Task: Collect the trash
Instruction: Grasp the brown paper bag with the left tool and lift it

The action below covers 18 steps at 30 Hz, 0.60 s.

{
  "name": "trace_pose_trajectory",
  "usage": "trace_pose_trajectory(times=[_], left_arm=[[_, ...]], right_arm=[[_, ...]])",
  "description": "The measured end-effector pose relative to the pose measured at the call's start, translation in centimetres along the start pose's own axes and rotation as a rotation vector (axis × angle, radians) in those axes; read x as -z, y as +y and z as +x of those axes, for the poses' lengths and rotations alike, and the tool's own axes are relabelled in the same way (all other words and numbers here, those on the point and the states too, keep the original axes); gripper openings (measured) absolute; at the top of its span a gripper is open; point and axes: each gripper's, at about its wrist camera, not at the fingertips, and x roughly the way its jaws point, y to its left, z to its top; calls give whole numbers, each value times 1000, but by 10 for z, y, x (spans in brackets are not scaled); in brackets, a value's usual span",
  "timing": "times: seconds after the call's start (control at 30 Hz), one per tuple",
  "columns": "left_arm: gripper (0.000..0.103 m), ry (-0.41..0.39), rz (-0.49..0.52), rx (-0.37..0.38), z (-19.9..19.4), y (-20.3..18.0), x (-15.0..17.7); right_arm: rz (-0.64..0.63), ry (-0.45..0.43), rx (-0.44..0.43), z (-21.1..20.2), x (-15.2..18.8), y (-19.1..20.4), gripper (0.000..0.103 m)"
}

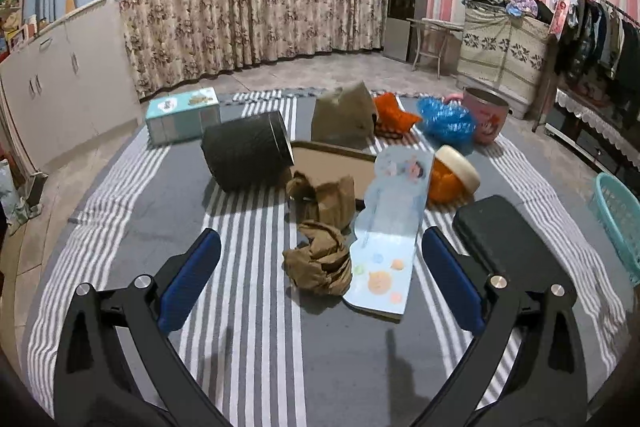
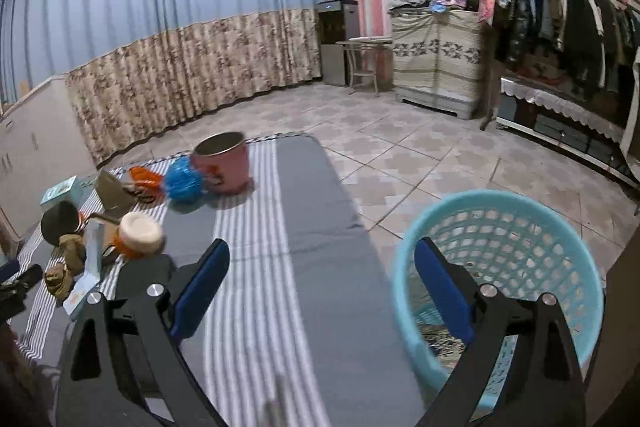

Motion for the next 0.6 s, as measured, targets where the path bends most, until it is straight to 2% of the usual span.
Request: trace_pose_trajectory(times=[0.07,0.13,0.27,0.33,0.37,0.5,0.6], left_arm=[[93,17,6,5,8,-1,4],[82,50,6,31,17,-3,4],[70,100,-9,68,31,1,4],[58,121,-15,97,36,3,3],[55,125,-15,103,36,3,3],[37,130,11,99,36,4,2],[37,110,17,110,30,11,3]], right_arm=[[-12,4,-6,2,3,13,92],[-13,6,-18,1,5,22,92],[-19,22,-27,7,4,34,92],[-24,29,-25,9,5,40,92],[-28,32,-25,10,6,43,92],[-55,45,-26,15,9,54,92],[-86,62,-33,19,12,65,92]])
